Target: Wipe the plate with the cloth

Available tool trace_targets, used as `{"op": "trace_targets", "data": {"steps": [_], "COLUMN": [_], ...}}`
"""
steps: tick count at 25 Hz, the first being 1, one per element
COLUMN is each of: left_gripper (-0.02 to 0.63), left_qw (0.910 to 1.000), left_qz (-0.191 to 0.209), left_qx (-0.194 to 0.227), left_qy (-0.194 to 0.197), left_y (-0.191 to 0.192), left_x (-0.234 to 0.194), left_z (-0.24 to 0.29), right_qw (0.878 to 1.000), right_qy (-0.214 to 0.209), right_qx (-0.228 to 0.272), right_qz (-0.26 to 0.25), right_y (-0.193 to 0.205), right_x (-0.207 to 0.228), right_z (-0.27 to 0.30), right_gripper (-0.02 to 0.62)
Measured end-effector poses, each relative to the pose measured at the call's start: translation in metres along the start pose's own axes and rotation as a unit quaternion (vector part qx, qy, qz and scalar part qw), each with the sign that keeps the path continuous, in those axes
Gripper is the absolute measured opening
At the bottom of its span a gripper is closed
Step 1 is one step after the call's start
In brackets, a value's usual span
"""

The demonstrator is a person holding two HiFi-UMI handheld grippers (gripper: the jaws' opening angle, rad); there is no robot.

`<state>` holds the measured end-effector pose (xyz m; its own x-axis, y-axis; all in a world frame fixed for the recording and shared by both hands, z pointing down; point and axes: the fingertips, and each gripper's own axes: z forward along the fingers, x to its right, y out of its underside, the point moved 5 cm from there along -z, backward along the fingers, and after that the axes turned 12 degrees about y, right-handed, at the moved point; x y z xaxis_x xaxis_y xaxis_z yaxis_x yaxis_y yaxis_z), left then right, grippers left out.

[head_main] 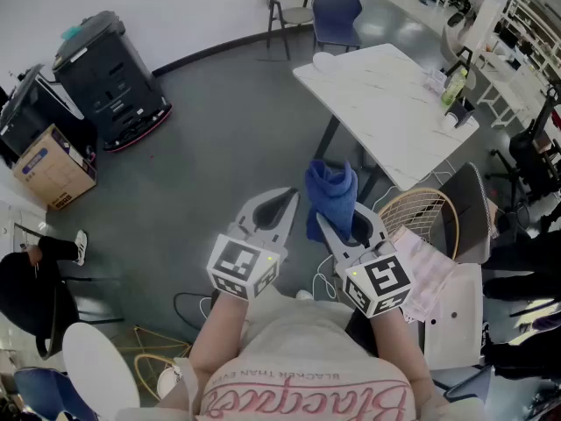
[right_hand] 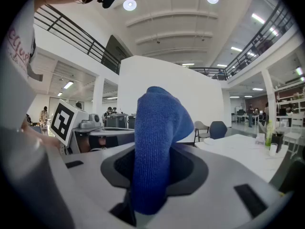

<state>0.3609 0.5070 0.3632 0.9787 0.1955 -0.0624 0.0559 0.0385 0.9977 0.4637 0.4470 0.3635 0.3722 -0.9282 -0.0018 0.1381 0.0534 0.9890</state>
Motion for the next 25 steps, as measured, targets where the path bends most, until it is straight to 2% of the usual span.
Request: {"op": "trace_targets", "data": {"steps": [13,19,25], "left_gripper": [0.002,0.002,0.002], "left_qw": [0.9999,1.0,0.9999], "left_qz": [-0.002,-0.004,-0.002], "left_qx": [0.004,0.001,-0.002], "left_qy": [-0.014,0.003,0.017], "left_y": [0.004,0.002,-0.008], "left_x": [0.001,-0.039,-0.105], "left_z": [0.001,0.019,0.032], "right_qw": [1.0,1.0,1.0], "right_qy": [-0.014,-0.003,0.015], "right_qx": [0.0,0.003,-0.006], "right_qz": [0.002,0.019,0.026], "right_y": [0.007,0.003,-0.004], "right_x": [-0.002,0.004,0.006], "right_z": [-0.002,0.041,0.101], "right_gripper": [0.132,0.133,0.135]}}
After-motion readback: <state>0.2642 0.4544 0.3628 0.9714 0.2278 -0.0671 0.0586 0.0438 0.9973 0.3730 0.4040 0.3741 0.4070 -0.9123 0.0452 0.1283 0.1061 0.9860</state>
